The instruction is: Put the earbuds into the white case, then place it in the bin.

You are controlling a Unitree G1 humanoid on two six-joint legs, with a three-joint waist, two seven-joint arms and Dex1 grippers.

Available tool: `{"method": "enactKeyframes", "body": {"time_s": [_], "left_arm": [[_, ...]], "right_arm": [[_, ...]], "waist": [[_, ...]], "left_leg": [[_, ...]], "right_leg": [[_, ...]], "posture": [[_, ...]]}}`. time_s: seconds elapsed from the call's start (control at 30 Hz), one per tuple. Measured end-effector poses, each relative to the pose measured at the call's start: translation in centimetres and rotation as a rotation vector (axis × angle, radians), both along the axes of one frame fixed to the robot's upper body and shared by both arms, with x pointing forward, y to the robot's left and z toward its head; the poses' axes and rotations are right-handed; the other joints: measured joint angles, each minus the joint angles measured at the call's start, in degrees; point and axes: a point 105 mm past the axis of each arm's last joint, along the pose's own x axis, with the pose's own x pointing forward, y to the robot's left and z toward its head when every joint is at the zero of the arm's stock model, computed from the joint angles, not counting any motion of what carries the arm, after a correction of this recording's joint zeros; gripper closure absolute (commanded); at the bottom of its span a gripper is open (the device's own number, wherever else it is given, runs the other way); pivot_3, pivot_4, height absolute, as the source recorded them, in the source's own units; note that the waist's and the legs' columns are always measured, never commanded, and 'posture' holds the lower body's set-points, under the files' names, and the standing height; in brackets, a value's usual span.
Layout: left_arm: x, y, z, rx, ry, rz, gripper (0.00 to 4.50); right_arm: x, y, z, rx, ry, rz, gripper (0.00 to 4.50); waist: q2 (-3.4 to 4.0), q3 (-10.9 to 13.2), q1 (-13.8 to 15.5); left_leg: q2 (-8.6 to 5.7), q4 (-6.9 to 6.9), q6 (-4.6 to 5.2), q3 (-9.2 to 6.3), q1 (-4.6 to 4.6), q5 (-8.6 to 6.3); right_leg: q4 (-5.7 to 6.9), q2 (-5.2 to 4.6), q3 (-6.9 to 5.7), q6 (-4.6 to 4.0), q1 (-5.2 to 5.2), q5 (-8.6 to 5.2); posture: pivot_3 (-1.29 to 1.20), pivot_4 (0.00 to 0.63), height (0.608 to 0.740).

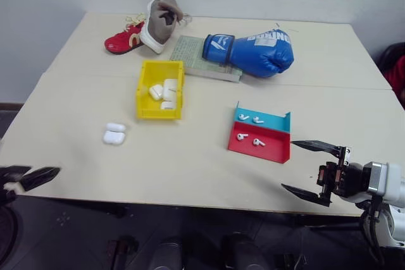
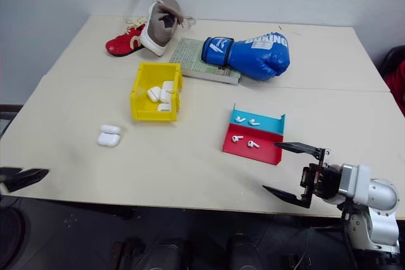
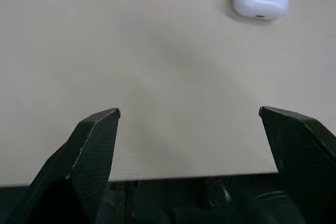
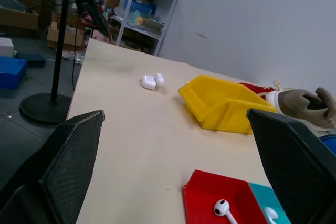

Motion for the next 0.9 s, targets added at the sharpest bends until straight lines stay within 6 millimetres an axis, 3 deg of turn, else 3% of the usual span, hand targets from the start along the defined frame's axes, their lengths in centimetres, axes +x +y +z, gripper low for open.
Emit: {"method": "enactKeyframes", "body": {"time_s": [0.2, 0.37, 0.5, 0.7, 0.9], "left_arm": [[5.8, -4.3, 0.7, 0.039, 0.08, -0.085, 0.04], [8.9, -4.9, 0.0, 0.077, 0.128, -0.056, 0.04], [9.8, -4.9, -2.0, 0.111, 0.217, -0.037, 0.04], [11.2, -6.8, -2.5, 0.098, 0.198, -0.063, 0.04], [11.3, -6.8, -3.1, 0.134, 0.224, -0.053, 0.04]], "right_arm": [[0.7, 0.2, -0.7, 0.0, 0.011, 0.013, 0.0], [0.7, -0.6, -1.6, 0.002, 0.027, -0.005, 0.0], [0.2, -1.1, -2.2, 0.004, 0.033, -0.024, 0.0], [-0.3, -1.3, -2.6, 0.01, 0.031, -0.034, 0.0], [-0.3, -1.3, -2.5, 0.007, 0.017, -0.036, 0.0]], "waist": [[-0.02, 0.0, -0.3], [-0.02, 0.0, -0.4], [-0.03, 0.0, -0.2], [-0.04, 0.0, 0.9], [-0.04, 0.0, 1.1]], "left_leg": [[-0.05, 0.09, -0.04, 0.03, -0.14, 0.02], [-0.04, 0.11, -0.06, 0.13, -0.13, 0.03], [-0.03, 0.14, -0.08, 0.09, -0.16, 0.04], [-0.03, 0.23, -0.08, 0.08, -0.15, 0.04], [-0.03, 0.22, -0.08, 0.06, -0.16, 0.04]], "right_leg": [[0.53, 0.15, 0.0, 0.05, -0.19, 0.03], [0.58, 0.22, 0.05, 0.06, -0.26, 0.03], [0.58, 0.21, 0.07, 0.06, -0.25, 0.03], [0.56, 0.2, 0.07, 0.08, -0.21, 0.03], [0.57, 0.21, 0.06, 0.08, -0.22, 0.03]], "posture": [[0.0, 0.15, 0.74], [0.0, 0.15, 0.74], [0.0, 0.15, 0.74], [0.0, 0.15, 0.74], [0.0, 0.15, 0.74]]}}
